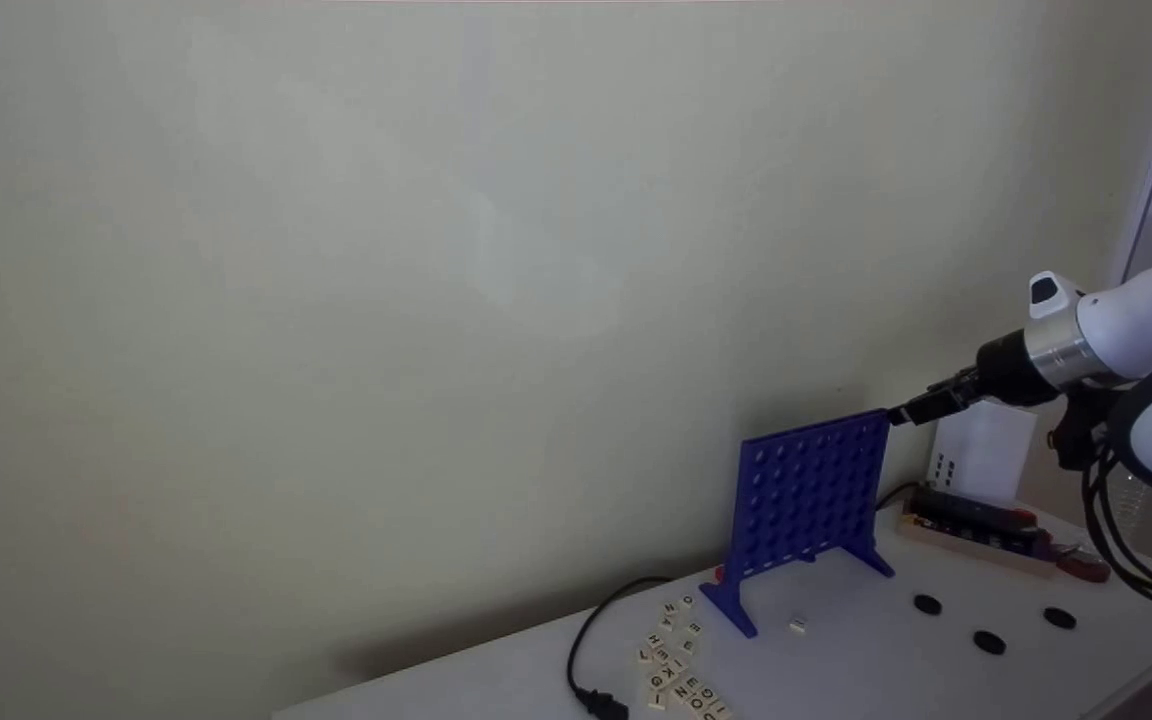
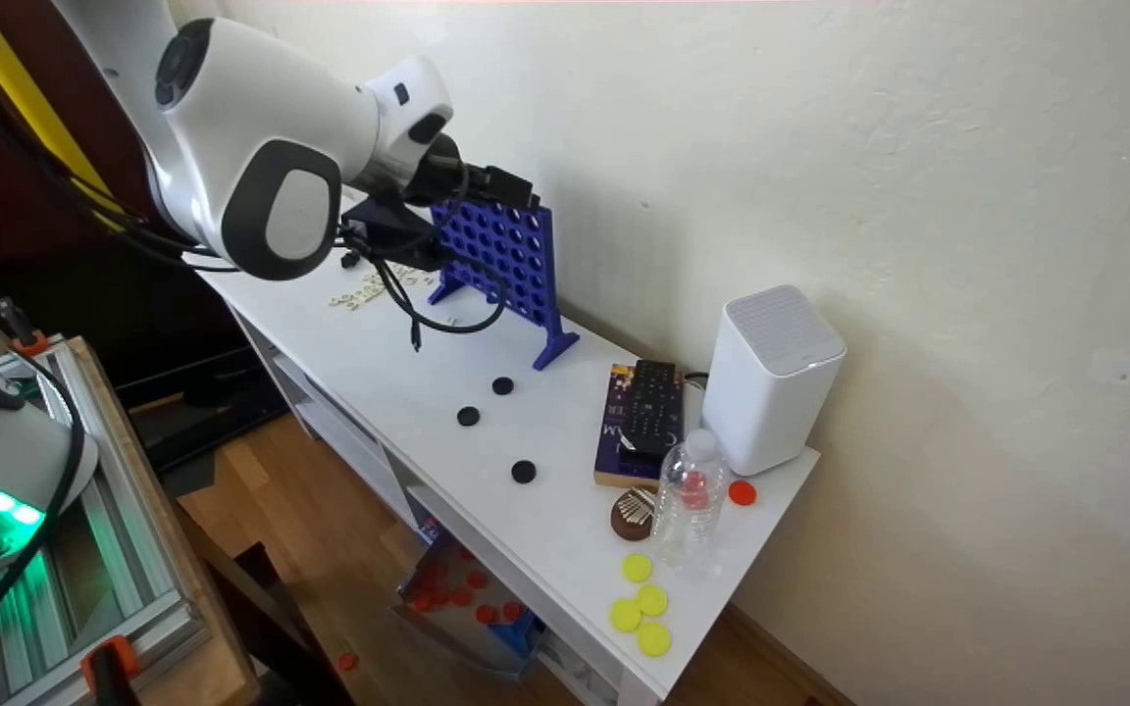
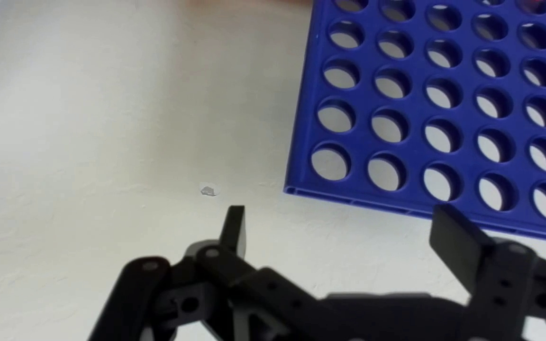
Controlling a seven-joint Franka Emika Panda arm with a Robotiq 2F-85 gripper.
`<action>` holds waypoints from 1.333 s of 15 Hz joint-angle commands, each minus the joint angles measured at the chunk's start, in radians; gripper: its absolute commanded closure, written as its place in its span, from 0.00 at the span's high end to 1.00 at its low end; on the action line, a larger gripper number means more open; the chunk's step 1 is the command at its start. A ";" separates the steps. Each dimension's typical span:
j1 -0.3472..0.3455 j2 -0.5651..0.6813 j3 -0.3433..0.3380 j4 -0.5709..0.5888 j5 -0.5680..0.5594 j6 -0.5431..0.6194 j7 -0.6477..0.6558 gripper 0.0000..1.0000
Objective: Put one black chip in the blue gameboard.
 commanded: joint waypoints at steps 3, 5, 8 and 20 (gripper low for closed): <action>-0.030 -0.185 -0.006 -0.079 -0.075 -0.231 0.078 1.00; -0.055 -0.223 0.010 -0.074 -0.183 -0.345 0.153 1.00; -0.087 -0.269 0.043 -0.070 -0.324 -0.478 0.306 1.00; -0.120 -0.299 0.195 -0.090 -0.372 -0.802 0.620 1.00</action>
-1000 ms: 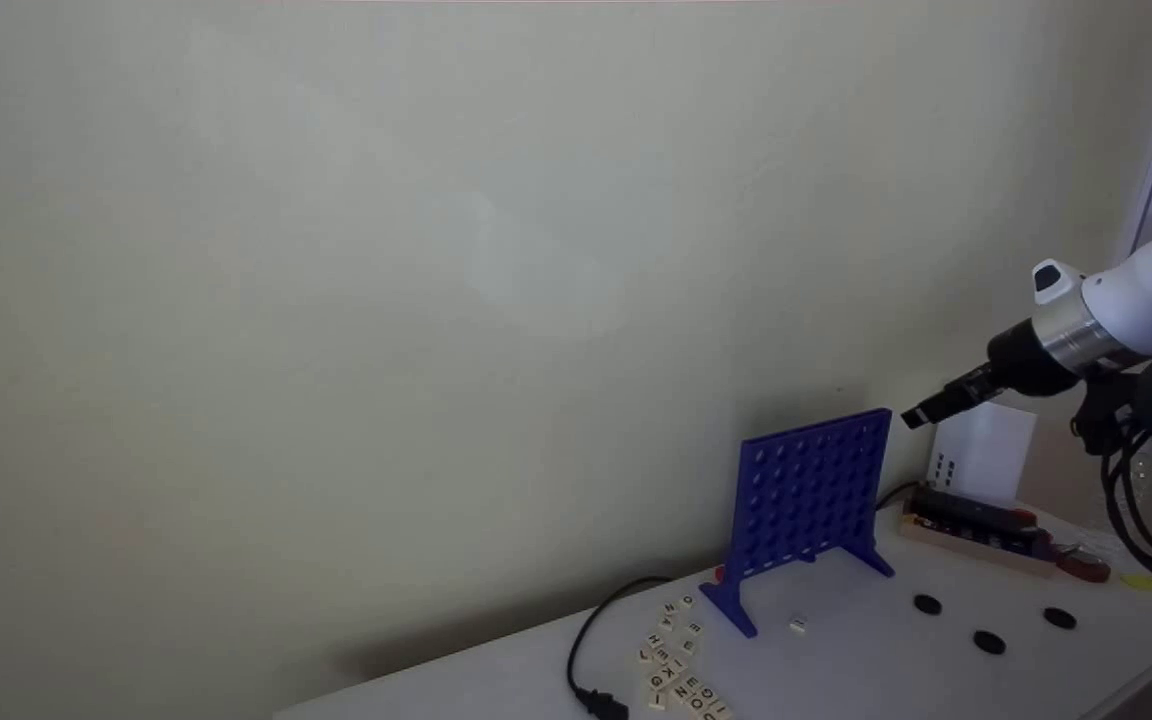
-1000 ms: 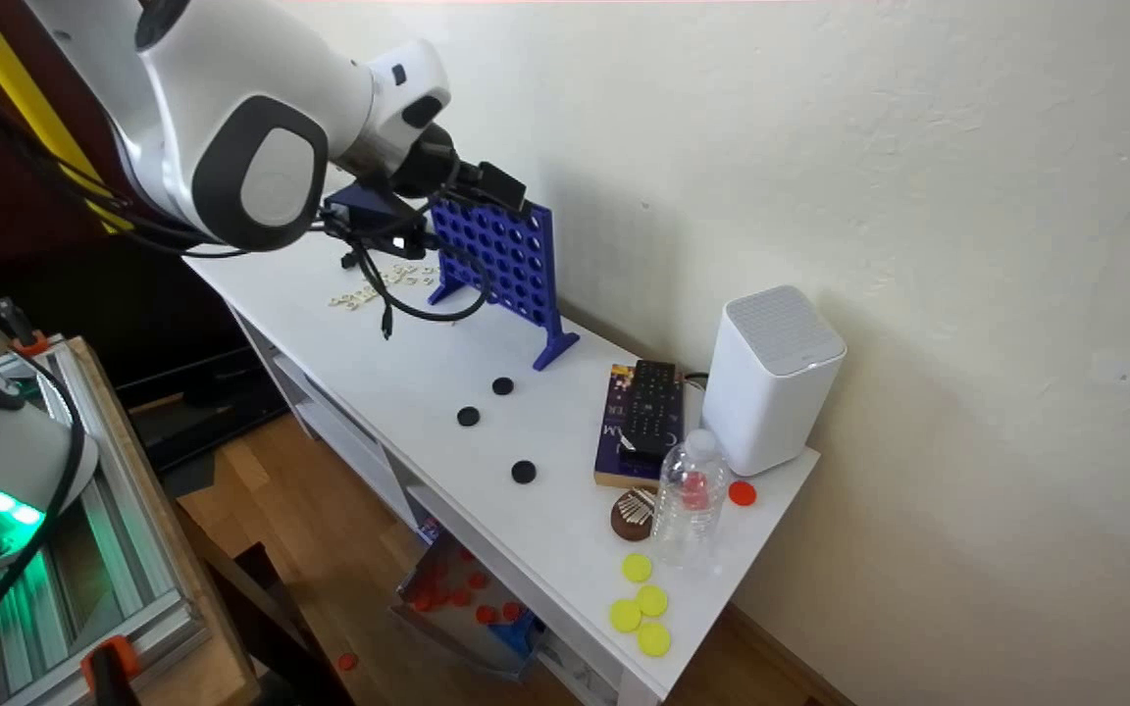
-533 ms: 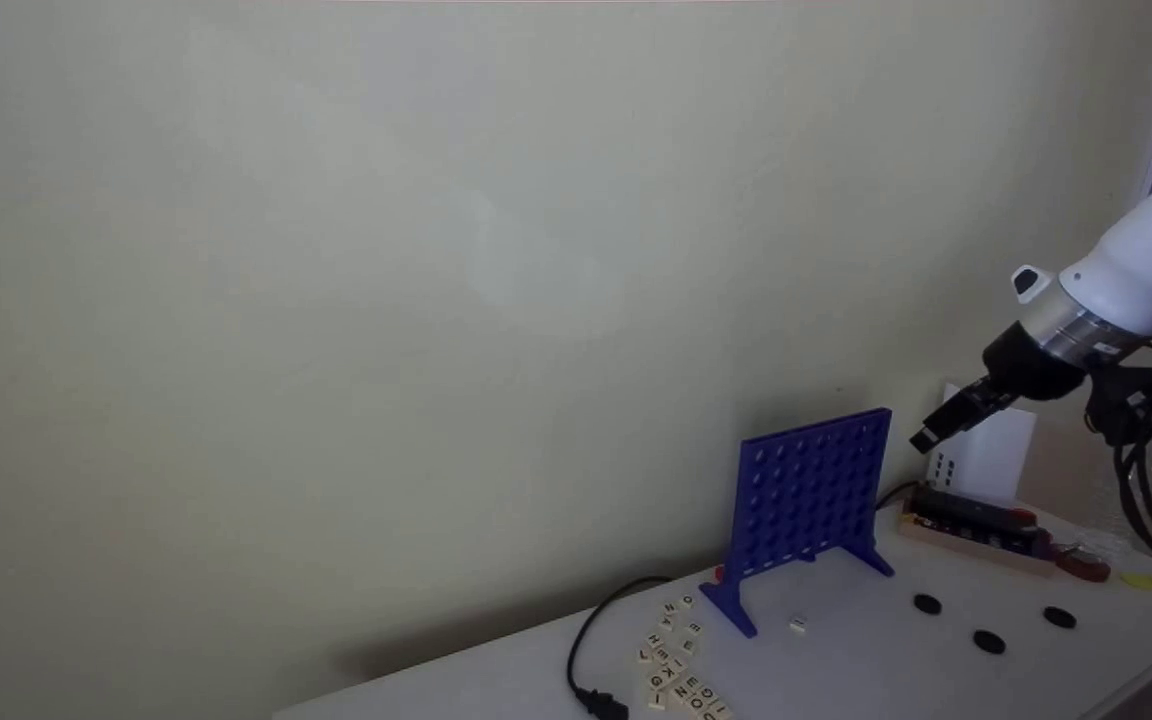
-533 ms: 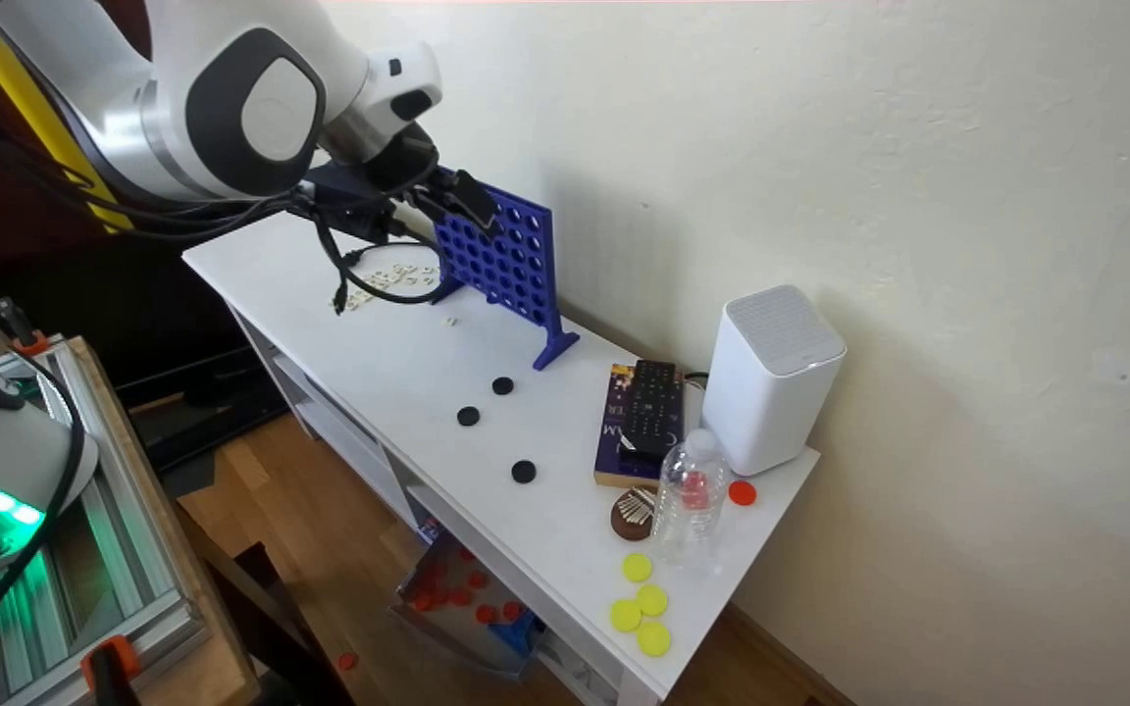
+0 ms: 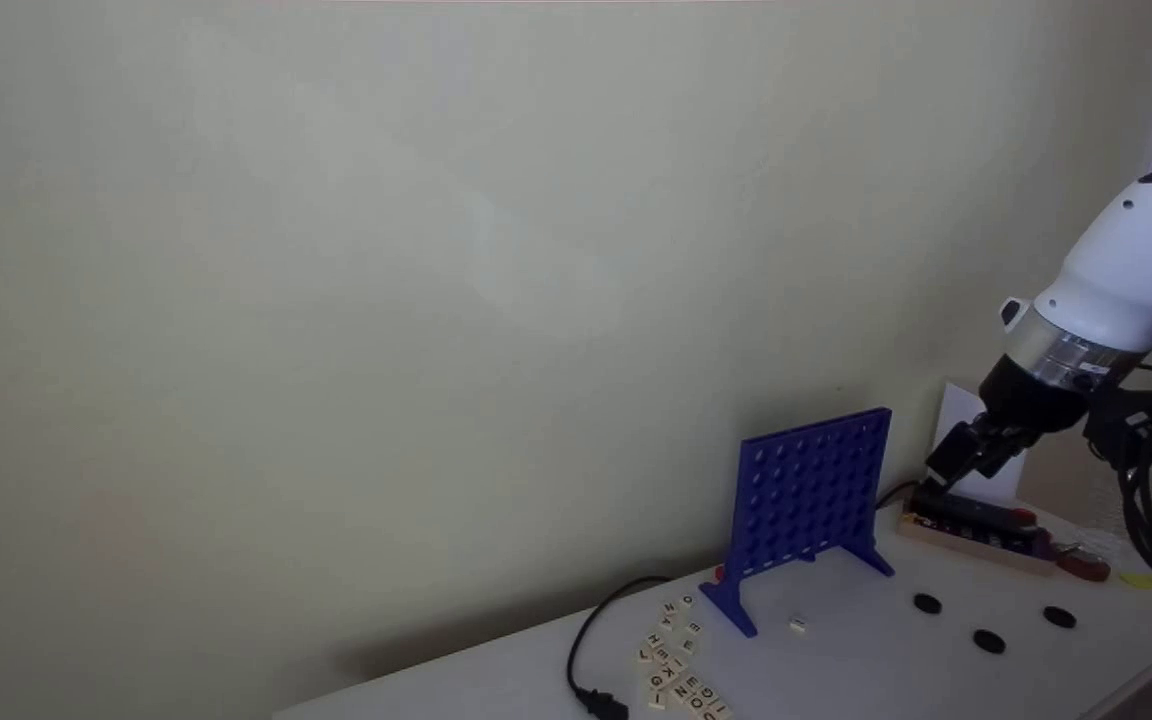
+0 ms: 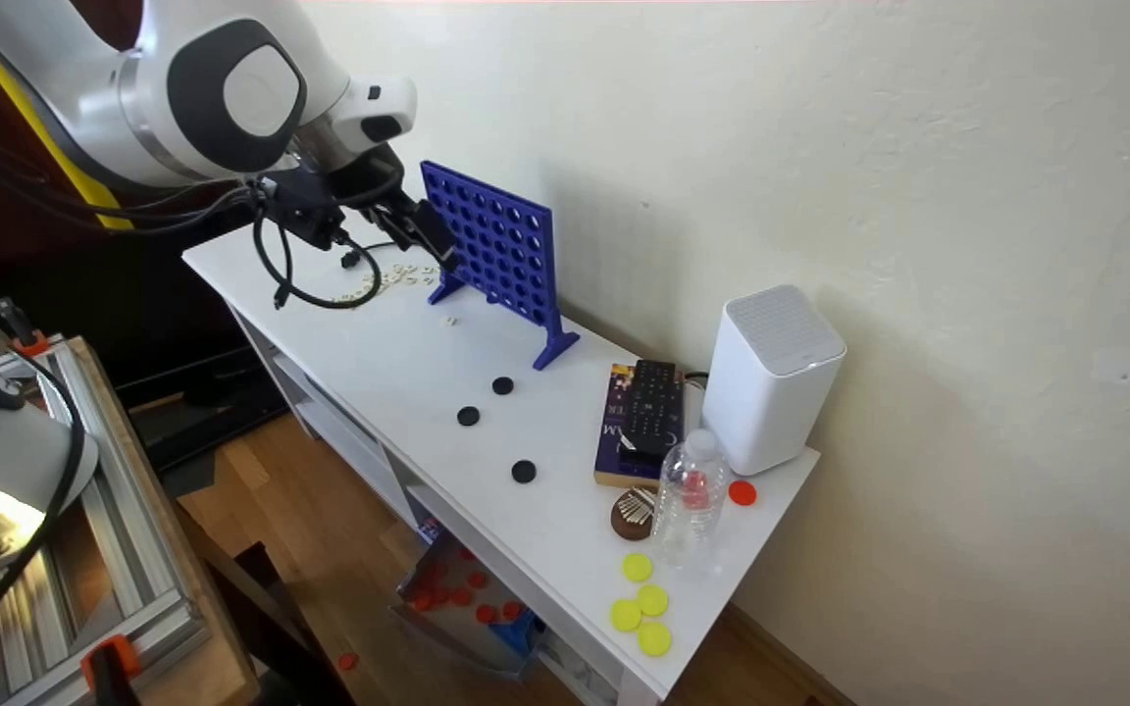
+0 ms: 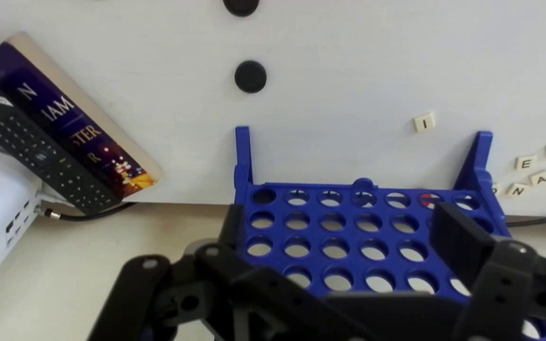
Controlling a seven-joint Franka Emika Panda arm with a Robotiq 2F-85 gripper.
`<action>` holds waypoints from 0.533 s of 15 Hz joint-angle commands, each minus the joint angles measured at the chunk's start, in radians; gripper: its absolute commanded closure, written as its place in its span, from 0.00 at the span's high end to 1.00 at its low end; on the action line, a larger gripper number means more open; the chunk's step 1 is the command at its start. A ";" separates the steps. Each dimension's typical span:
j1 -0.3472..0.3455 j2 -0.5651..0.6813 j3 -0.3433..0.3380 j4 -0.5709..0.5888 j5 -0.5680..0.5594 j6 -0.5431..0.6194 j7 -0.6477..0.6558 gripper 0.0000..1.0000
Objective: Put one black chip in the blue gameboard.
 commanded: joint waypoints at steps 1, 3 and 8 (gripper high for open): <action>-0.042 -0.001 0.059 -0.003 0.005 -0.070 0.074 1.00; -0.068 -0.002 0.082 -0.002 0.019 -0.098 0.085 1.00; -0.155 -0.016 0.111 0.003 0.024 -0.116 0.081 1.00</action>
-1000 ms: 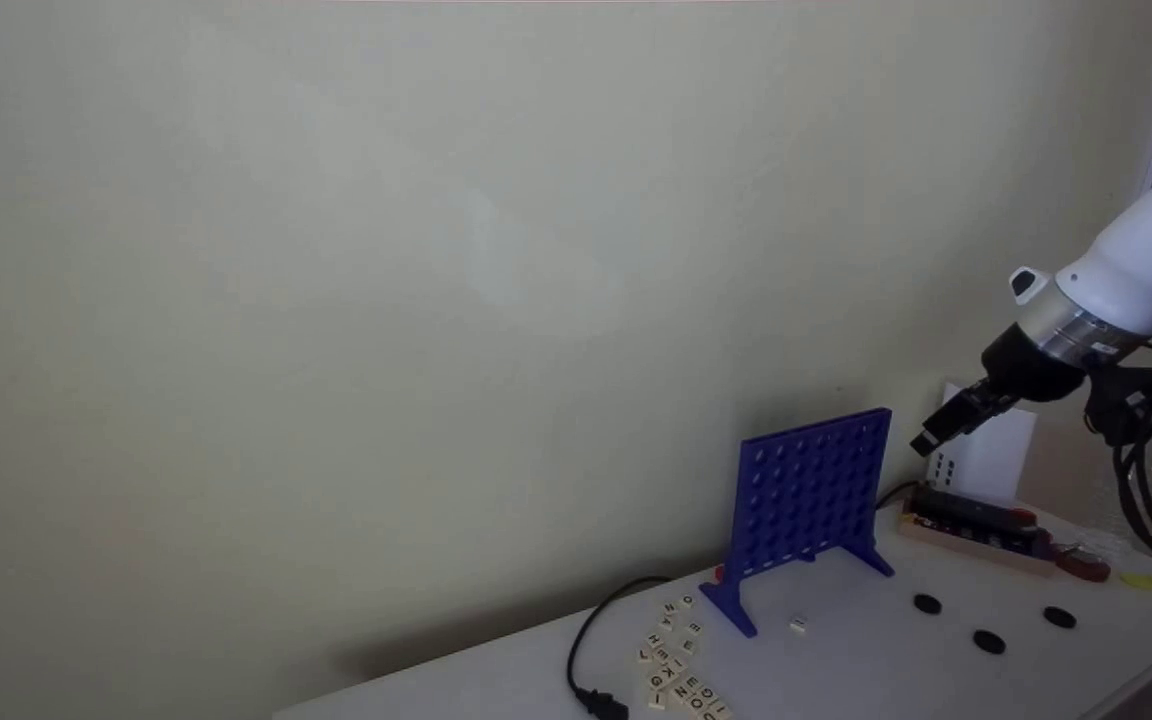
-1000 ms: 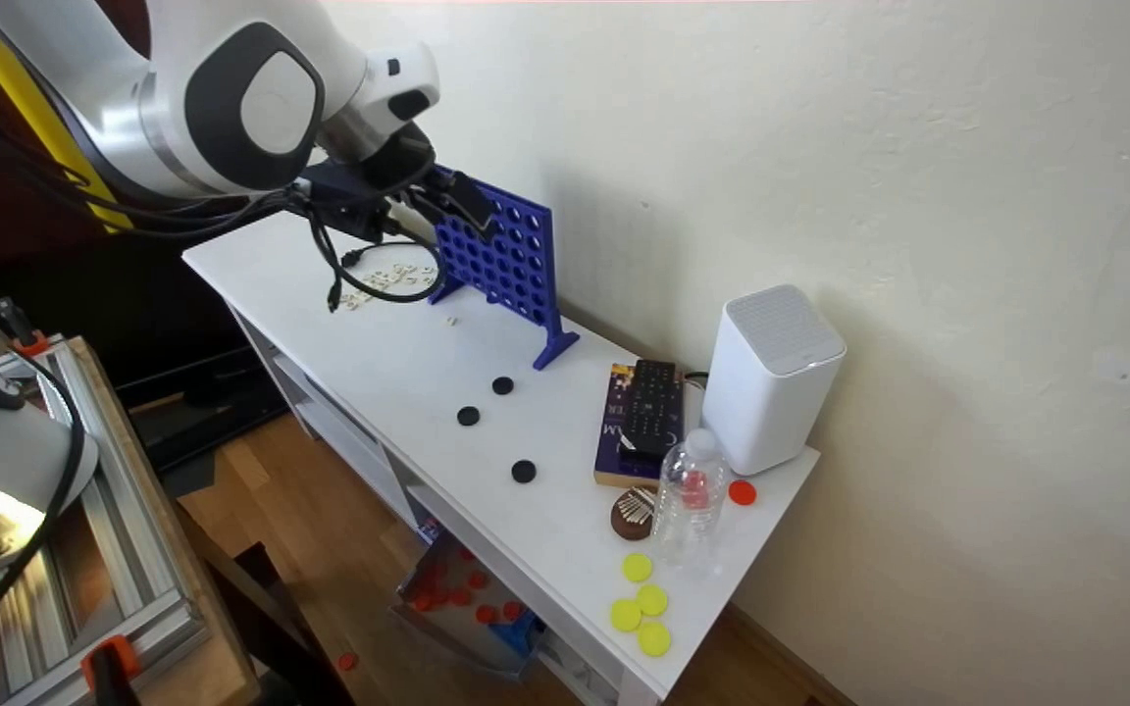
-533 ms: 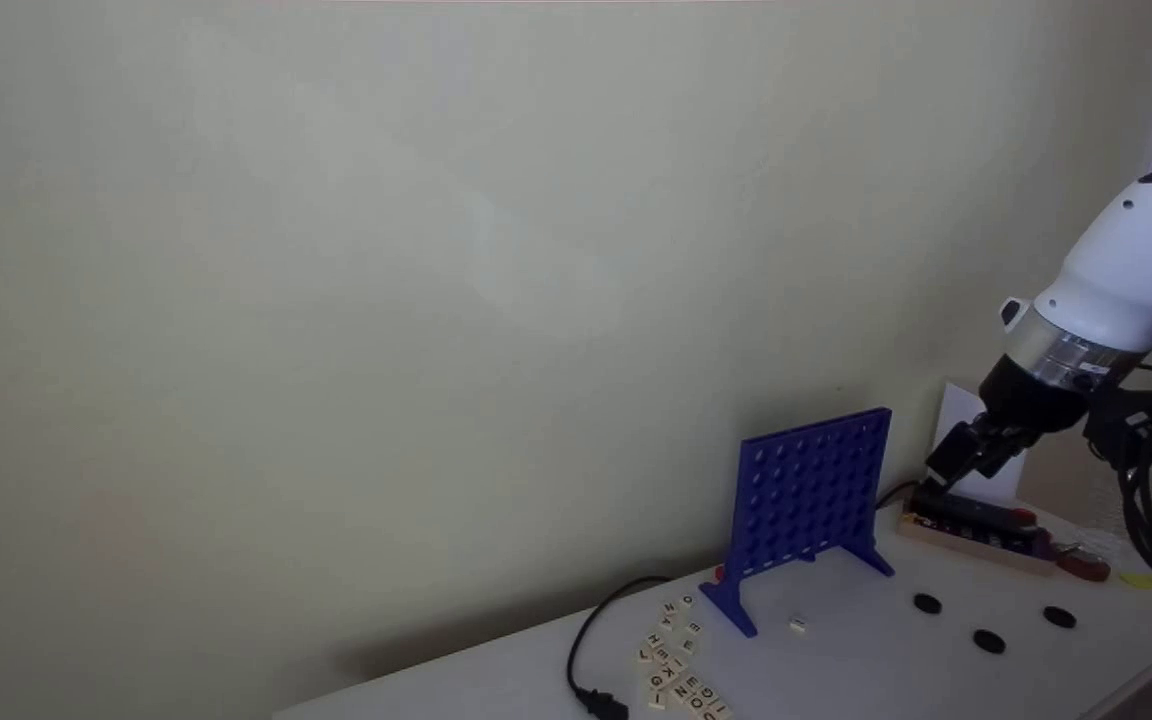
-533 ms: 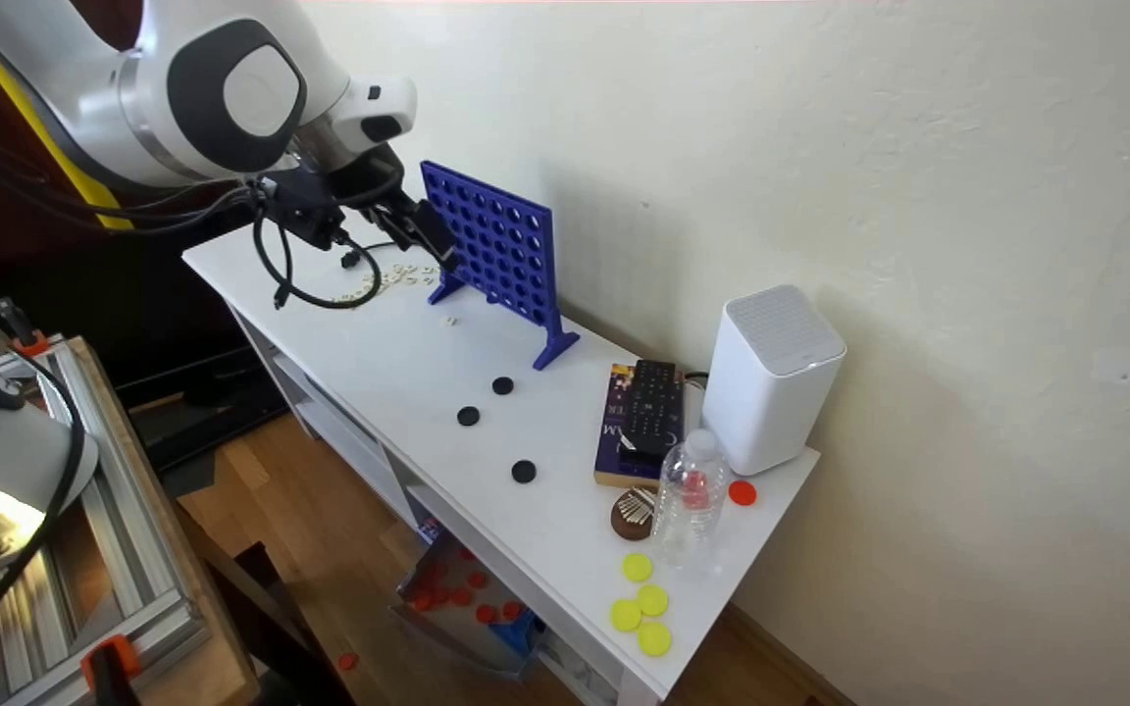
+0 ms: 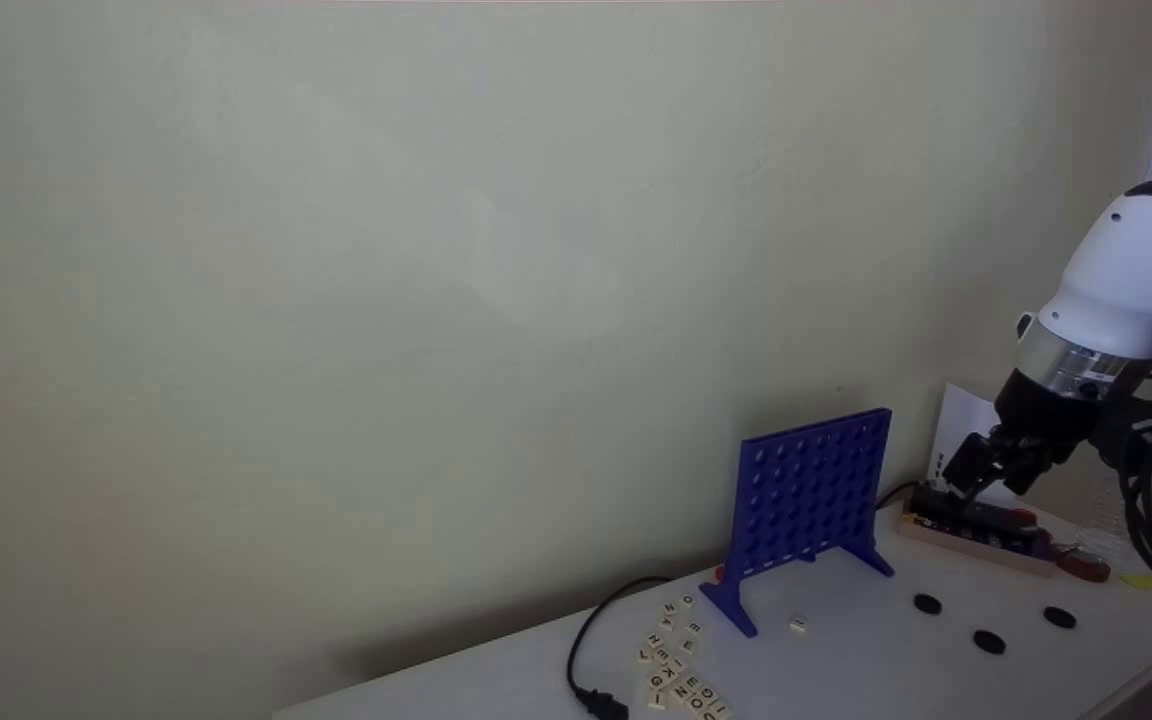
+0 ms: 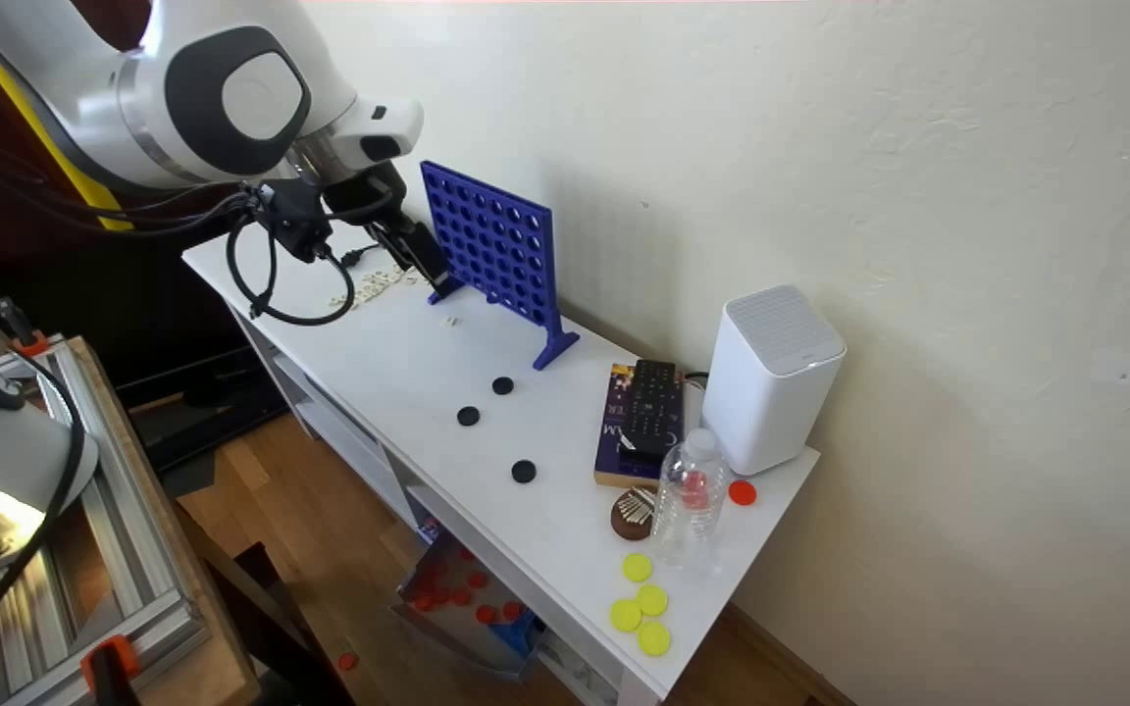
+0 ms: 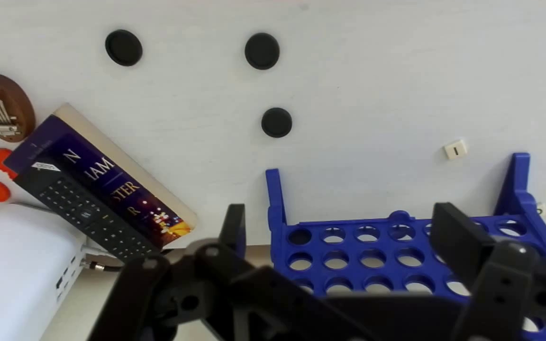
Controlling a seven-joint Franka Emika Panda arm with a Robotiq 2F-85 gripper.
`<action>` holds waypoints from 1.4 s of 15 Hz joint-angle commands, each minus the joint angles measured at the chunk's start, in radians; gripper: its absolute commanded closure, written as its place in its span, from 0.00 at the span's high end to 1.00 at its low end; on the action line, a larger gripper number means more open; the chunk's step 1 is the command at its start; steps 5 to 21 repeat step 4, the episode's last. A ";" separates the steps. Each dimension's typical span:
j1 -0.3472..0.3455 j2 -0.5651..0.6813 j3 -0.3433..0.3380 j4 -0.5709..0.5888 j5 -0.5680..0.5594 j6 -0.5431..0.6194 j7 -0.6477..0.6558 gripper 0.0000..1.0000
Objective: Put one black chip in the blue gameboard.
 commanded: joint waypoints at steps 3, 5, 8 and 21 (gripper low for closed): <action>-0.042 0.000 0.009 0.002 0.000 0.000 0.000 1.00; -0.046 0.000 0.011 0.002 0.000 0.000 0.000 1.00; -0.046 0.000 0.011 0.002 0.000 0.000 0.000 1.00; -0.046 0.000 0.011 0.002 0.000 0.000 0.000 1.00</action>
